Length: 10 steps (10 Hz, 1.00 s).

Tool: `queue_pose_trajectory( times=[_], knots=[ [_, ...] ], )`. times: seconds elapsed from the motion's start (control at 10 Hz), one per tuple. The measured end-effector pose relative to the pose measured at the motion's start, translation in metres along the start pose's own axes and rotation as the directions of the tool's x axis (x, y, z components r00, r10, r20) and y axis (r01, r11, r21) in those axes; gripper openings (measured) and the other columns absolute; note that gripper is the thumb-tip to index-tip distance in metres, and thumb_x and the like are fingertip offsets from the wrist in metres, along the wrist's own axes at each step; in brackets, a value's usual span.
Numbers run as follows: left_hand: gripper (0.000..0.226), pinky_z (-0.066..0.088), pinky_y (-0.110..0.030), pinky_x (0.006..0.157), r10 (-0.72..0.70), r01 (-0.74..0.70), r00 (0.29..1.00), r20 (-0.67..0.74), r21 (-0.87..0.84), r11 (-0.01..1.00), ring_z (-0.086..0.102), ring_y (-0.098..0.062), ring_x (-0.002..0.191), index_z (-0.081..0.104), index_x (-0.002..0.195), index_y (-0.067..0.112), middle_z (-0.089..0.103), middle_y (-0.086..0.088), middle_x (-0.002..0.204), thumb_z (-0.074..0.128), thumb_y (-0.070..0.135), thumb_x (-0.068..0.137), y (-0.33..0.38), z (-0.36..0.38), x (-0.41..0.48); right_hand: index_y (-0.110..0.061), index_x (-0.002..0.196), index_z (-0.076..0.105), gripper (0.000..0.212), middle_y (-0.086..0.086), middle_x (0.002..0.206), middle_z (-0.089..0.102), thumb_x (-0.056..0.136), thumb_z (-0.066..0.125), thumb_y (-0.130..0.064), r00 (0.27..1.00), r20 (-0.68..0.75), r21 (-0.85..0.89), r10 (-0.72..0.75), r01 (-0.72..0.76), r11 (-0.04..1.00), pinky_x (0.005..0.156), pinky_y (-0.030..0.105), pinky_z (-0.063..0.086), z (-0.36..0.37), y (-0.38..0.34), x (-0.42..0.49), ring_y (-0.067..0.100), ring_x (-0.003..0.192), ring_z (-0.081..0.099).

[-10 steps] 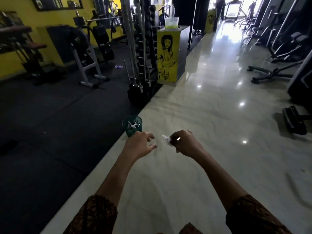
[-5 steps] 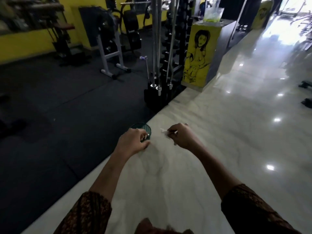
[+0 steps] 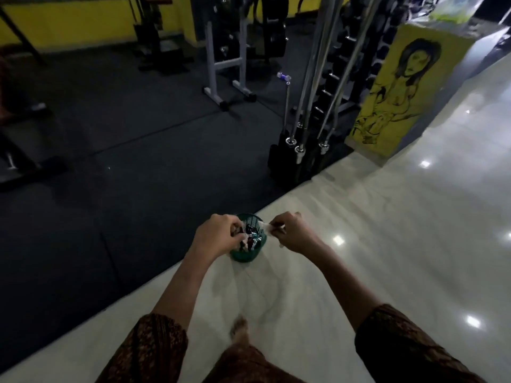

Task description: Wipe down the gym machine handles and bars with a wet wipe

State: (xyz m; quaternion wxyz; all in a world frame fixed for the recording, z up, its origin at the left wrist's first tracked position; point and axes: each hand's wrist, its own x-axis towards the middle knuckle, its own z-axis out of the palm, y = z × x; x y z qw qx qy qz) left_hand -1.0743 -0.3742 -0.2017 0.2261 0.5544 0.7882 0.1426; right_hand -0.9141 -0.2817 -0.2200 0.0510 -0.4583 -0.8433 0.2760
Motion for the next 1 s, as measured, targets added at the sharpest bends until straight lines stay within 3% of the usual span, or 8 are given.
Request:
queue_pose_trajectory(
  times=[0.2,0.5,0.7,0.8,0.9,1.0],
  knots=[
    [0.035,0.047,-0.031,0.083,-0.092,0.09,0.995,0.035,0.061,0.994,0.06,-0.018,0.102,0.06,0.118,0.023,0.065,0.002,0.111,0.062,0.036,0.086,-0.015,-0.018,0.1,0.003,0.096,0.065,0.02,0.019,0.096,0.067,0.086,0.054,-0.011,0.996,0.092,-0.015,0.005,-0.004,1.0,0.078,0.041,0.051,0.001,0.006,0.111,0.031,0.088,0.062],
    [0.039,0.047,-0.031,0.085,-0.323,0.324,0.944,0.065,0.009,0.946,0.059,-0.018,0.108,0.057,0.124,0.021,0.063,-0.001,0.119,0.062,0.033,0.087,-0.059,0.0,0.204,-0.002,0.104,0.063,0.023,0.02,0.107,0.061,0.088,0.048,-0.009,0.96,0.276,-0.093,0.045,-0.02,0.995,0.081,0.038,0.048,0.04,0.029,0.244,0.035,0.103,0.055],
    [0.039,0.047,-0.032,0.088,-0.511,0.515,0.857,0.07,-0.072,0.854,0.056,-0.021,0.111,0.056,0.126,0.02,0.061,-0.002,0.121,0.059,0.029,0.089,-0.084,0.013,0.253,-0.006,0.106,0.065,0.025,0.017,0.11,0.064,0.09,0.048,-0.012,0.859,0.508,-0.113,-0.064,0.14,0.984,0.08,0.036,0.049,0.081,0.051,0.319,0.032,0.103,0.059],
    [0.039,0.047,-0.035,0.09,-0.575,0.578,0.816,0.057,-0.114,0.808,0.055,-0.021,0.112,0.055,0.126,0.019,0.061,-0.003,0.123,0.058,0.03,0.089,-0.1,0.025,0.271,-0.004,0.122,0.057,0.034,0.016,0.124,0.057,0.088,0.048,-0.006,0.773,0.63,-0.139,-0.071,0.202,0.97,0.088,0.035,0.046,0.102,0.064,0.347,0.031,0.113,0.054],
    [0.041,0.045,-0.034,0.092,-0.634,0.634,0.772,0.055,-0.147,0.759,0.054,-0.021,0.115,0.054,0.128,0.019,0.06,-0.003,0.124,0.058,0.03,0.089,-0.106,0.035,0.277,-0.001,0.121,0.056,0.035,0.017,0.125,0.056,0.087,0.048,-0.003,0.723,0.686,-0.157,-0.076,0.25,0.955,0.09,0.033,0.043,0.114,0.072,0.363,0.031,0.114,0.053],
    [0.041,0.045,-0.032,0.091,-0.695,0.691,0.717,0.05,-0.181,0.7,0.054,-0.02,0.114,0.054,0.129,0.019,0.06,-0.003,0.124,0.058,0.03,0.089,-0.111,0.047,0.274,-0.001,0.116,0.06,0.032,0.019,0.116,0.062,0.086,0.049,-0.002,0.717,0.695,-0.158,-0.048,0.217,0.963,0.085,0.035,0.048,0.123,0.074,0.377,0.032,0.106,0.058]
  ],
)
